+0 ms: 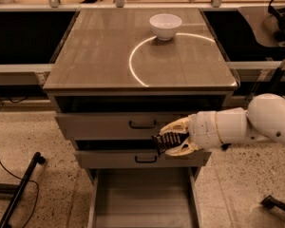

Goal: Pick rxbar chocolate from bottom drawer and place on counter

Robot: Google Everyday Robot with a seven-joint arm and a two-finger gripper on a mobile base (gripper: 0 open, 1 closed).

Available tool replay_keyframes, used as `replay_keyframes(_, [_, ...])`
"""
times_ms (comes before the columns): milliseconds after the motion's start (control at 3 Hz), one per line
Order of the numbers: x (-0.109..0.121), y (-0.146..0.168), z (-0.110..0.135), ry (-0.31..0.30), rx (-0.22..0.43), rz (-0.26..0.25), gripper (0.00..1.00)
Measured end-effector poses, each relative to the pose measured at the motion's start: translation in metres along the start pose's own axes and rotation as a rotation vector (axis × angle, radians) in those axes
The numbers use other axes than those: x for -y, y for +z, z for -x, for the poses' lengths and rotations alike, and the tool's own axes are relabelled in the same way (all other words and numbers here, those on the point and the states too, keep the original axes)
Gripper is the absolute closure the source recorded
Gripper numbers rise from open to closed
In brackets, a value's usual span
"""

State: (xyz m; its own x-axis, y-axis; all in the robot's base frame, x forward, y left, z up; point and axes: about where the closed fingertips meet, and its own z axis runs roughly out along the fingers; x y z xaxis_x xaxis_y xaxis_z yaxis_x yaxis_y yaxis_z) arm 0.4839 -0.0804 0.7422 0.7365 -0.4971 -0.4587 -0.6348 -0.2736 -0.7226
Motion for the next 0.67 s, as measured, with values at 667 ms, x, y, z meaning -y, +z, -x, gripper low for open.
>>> replay_keyframes(667, [0.0082,-0.0021,0.0003,0.013,0.003,-0.012,1.00])
